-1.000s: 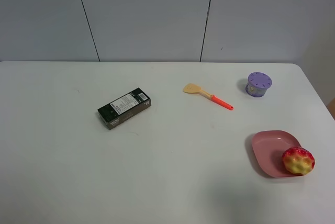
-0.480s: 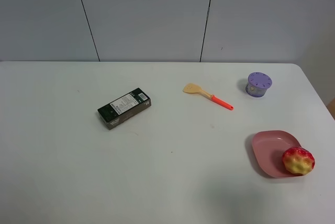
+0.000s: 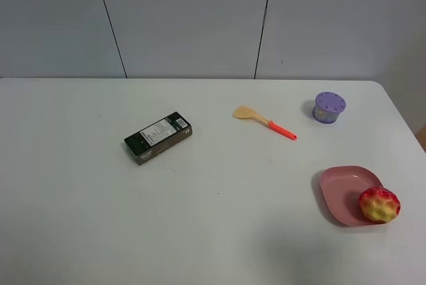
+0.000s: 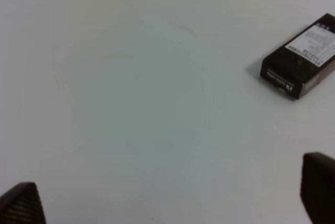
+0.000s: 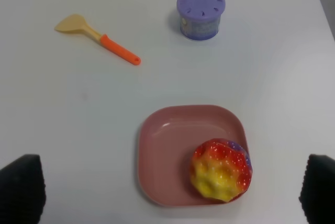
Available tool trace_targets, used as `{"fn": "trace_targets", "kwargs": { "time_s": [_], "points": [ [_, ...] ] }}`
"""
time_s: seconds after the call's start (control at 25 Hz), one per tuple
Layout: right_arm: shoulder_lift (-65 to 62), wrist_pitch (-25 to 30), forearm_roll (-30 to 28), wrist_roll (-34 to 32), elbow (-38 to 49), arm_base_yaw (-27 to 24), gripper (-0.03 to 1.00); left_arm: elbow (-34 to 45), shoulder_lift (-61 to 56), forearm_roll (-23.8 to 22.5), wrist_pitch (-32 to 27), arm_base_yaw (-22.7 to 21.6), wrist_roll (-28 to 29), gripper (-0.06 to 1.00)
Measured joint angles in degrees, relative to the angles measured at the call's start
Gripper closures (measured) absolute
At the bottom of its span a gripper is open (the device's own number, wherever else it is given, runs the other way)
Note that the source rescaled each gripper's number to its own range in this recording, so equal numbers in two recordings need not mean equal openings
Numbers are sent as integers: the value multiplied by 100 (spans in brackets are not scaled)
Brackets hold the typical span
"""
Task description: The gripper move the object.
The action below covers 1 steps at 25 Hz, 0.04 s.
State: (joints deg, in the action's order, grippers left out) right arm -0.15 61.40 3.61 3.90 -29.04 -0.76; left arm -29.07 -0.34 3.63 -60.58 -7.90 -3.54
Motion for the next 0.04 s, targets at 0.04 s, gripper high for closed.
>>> {"fn": "trace_targets", "kwargs": {
  "time_s": [0.04],
  "points": [
    [0, 0, 0, 0, 0, 0, -3, 0, 0, 0, 0, 0, 0, -6]
  ]
}}
